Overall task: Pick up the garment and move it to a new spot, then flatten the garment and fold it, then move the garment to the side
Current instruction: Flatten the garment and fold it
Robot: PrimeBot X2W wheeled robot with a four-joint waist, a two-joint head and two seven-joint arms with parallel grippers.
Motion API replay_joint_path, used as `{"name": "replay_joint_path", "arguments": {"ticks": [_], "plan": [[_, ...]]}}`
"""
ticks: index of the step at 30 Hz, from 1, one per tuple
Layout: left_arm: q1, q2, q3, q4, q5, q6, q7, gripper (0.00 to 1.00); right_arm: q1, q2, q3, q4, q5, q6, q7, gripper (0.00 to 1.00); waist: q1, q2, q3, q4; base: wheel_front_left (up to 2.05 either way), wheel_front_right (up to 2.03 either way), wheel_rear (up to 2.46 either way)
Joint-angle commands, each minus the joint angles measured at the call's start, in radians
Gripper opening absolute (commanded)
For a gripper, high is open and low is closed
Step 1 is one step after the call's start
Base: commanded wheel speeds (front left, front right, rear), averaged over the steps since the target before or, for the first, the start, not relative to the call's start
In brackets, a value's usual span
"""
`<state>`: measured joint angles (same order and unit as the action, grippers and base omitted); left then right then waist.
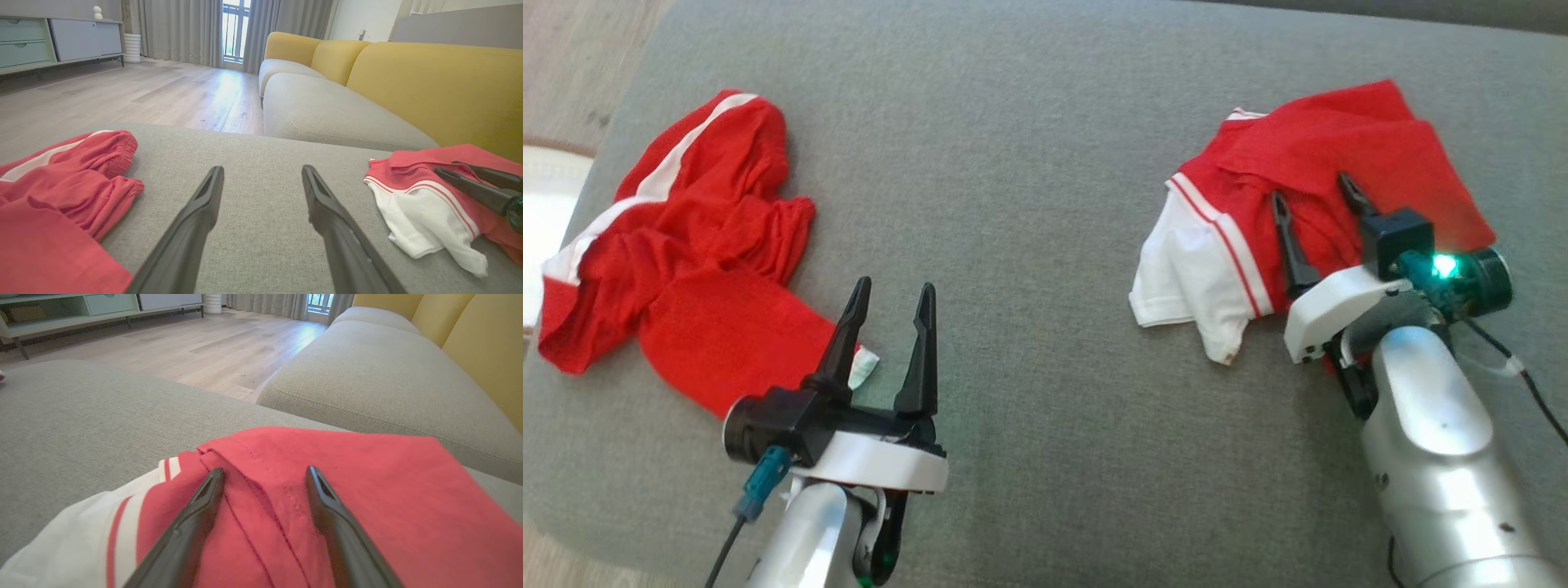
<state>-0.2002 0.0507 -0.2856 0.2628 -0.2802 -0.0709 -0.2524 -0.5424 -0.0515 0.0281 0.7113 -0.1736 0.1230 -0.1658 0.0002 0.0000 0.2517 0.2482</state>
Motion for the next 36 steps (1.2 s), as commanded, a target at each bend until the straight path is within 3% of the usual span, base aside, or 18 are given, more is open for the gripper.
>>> {"name": "replay_joint_path", "arguments": {"ticks": [1,2,3,5,14,19,29,36], "plan": [[-0.032,0.001,0.029,-0.026,0.002,0.001,-0.009,1.00,-0.033,0.001,0.011,-0.011,-0.012,0.008,-0.001,1.00,-0.0002,0.0000,0.010,0.011,0.00,0.00,0.00],[-0.032,0.001,0.028,-0.025,0.002,0.001,-0.009,1.00,-0.042,0.001,0.005,0.009,-0.016,0.008,0.001,1.00,-0.0002,0.0000,0.012,0.012,0.00,0.00,0.00],[-0.032,0.000,0.028,-0.025,0.001,0.000,-0.009,1.00,-0.051,0.001,0.001,0.028,-0.014,0.008,0.002,0.92,-0.0002,0.0000,0.014,0.014,0.00,0.00,0.00],[-0.033,0.000,0.029,-0.024,0.000,0.000,-0.009,1.00,-0.067,0.001,0.001,0.061,-0.008,0.008,-0.001,0.00,-0.0002,0.0000,0.016,0.015,0.00,0.00,0.00],[-0.035,0.000,0.041,-0.021,-0.006,0.007,-0.009,1.00,-0.124,0.001,0.006,0.096,0.060,0.008,-0.082,0.00,-0.0002,0.0000,-0.013,-0.018,0.00,0.00,0.00],[-0.026,0.000,0.042,-0.021,-0.018,0.012,-0.009,1.00,-0.177,0.001,0.016,0.030,0.109,0.008,-0.095,0.00,-0.0002,0.0000,-0.040,-0.036,0.00,0.00,0.00],[-0.006,0.000,0.041,-0.025,-0.044,0.028,-0.009,1.00,-0.360,0.001,0.052,-0.244,0.164,0.008,-0.096,0.00,-0.0002,0.0000,-0.097,-0.029,0.00,0.00,0.00],[0.028,0.000,0.064,-0.031,-0.054,0.038,-0.009,1.00,-0.297,0.001,0.167,-0.228,0.212,0.008,-0.096,0.00,-0.0002,0.0000,-0.128,-0.041,0.00,0.00,0.00]]}}
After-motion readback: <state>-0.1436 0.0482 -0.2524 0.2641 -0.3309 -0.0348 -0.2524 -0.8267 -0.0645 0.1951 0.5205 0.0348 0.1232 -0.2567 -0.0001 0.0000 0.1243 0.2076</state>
